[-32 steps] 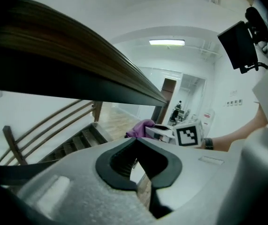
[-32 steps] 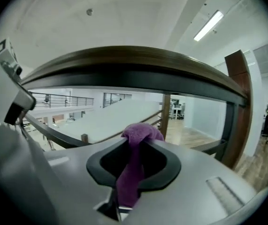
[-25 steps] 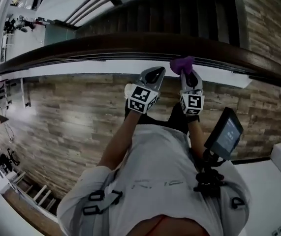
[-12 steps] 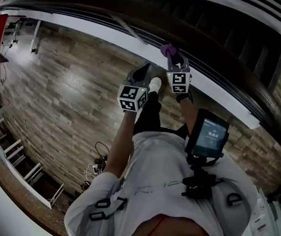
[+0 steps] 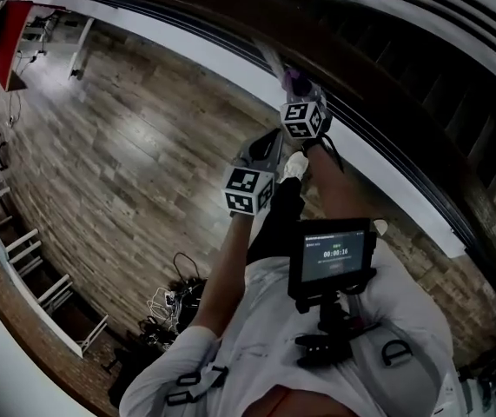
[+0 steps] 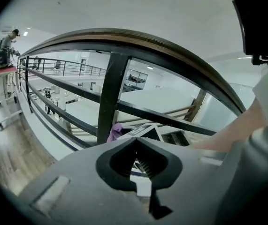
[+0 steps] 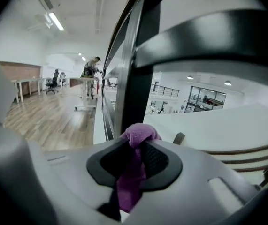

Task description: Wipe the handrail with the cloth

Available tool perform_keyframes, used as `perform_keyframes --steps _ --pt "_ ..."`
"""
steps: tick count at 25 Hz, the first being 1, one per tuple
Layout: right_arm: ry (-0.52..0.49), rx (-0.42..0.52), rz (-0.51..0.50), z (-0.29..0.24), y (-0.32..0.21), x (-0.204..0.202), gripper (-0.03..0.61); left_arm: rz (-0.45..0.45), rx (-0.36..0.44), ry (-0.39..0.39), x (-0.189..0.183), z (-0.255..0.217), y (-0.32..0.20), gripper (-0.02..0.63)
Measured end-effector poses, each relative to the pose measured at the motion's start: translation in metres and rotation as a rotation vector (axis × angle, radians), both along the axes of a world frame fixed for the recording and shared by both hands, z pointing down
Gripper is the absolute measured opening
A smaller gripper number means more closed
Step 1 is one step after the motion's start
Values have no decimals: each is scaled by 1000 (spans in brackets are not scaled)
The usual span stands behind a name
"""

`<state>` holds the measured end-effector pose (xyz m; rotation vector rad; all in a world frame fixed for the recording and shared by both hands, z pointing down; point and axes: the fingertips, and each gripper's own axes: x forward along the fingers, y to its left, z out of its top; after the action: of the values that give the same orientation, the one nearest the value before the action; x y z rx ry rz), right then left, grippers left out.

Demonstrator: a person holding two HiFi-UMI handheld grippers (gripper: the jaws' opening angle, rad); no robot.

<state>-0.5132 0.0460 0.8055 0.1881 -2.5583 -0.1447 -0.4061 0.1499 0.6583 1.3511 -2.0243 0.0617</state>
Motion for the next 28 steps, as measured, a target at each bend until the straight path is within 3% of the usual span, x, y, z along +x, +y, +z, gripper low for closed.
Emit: perform_keyframes --steps 4,12,16,28 --pt "58 54 -7 8 -13 15 51 16 -8 -2 2 -2 -4 2" --pt "76 58 102 4 -51 104 51 131 1 21 48 -1 -41 2" --pt "88 46 175 7 -83 160 51 189 12 34 85 2 -72 2" --pt "147 2 459 14 -163 346 51 484 -32 80 221 20 -146 2"
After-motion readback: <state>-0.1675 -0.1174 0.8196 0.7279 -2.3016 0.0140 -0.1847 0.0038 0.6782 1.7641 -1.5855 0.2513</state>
